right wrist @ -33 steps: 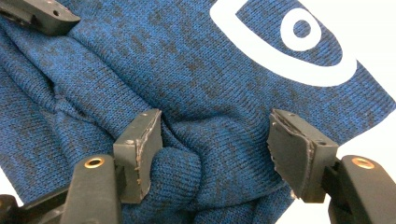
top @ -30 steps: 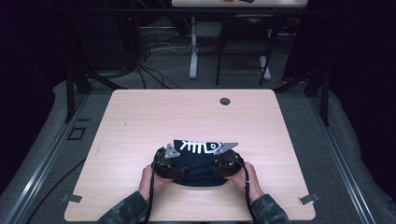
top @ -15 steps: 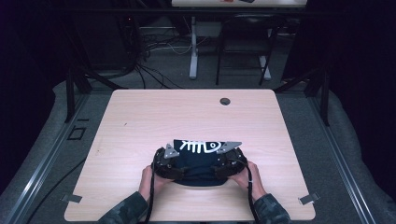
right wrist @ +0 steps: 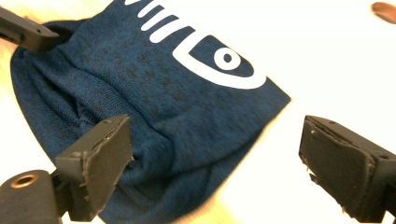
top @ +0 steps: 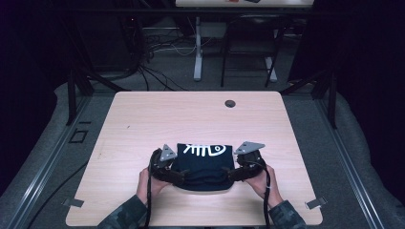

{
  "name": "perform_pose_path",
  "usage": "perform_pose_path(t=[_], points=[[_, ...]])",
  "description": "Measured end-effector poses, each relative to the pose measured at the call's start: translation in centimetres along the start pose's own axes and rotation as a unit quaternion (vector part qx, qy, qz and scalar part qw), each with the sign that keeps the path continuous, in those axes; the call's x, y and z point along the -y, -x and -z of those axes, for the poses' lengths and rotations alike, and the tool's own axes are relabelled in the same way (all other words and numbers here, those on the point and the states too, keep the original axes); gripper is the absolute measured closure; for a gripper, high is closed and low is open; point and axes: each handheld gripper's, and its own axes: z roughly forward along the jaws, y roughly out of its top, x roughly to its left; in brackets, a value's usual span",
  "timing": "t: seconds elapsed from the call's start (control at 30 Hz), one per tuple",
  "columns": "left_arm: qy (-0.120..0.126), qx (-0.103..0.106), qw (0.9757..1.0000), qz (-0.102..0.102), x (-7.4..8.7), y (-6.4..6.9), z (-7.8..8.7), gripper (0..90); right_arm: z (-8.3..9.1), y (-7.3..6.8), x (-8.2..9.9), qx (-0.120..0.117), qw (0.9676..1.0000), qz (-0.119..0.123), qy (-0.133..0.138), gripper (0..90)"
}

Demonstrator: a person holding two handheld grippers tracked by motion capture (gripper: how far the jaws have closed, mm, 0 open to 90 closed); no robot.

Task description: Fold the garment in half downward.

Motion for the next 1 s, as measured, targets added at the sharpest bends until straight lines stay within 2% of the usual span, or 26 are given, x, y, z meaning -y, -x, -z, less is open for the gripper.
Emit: perform_pose_path(t=[0.13,0.27,0.4,0.57,0.73,0.9,1.0], points=[[0.007,-0.016,0.9997,0.015,0.8,-1.2,1.2,3.2,1.5,0.8,0.9,0.013,0.9998,-0.009,0.008,7.4],[0.004,-0.032,0.999,0.03,1.6,-2.5,2.1,1.1,2.5,1.7,2.2,0.026,0.9992,-0.029,0.014,6.2],[0.008,-0.053,0.9976,0.043,2.5,-3.8,2.9,0.3,3.1,2.6,3.8,0.038,0.9982,-0.045,0.007,4.2],[-0.005,-0.077,0.9951,0.062,3.9,-5.8,3.3,0.2,3.6,3.8,6.3,0.06,0.9948,-0.082,0.009,3.4],[-0.025,-0.078,0.9923,0.093,5.3,-7.6,3.0,0.1,3.3,4.9,8.6,0.078,0.9919,-0.1,-0.007,3.1],[-0.037,-0.081,0.9903,0.107,6.1,-8.5,2.5,0.1,2.8,6.1,10.6,0.086,0.9882,-0.124,-0.022,2.8],[-0.042,-0.084,0.9899,0.106,6.2,-8.7,2.2,0.1,2.7,6.6,11.2,0.089,0.9868,-0.133,-0.026,2.5]])
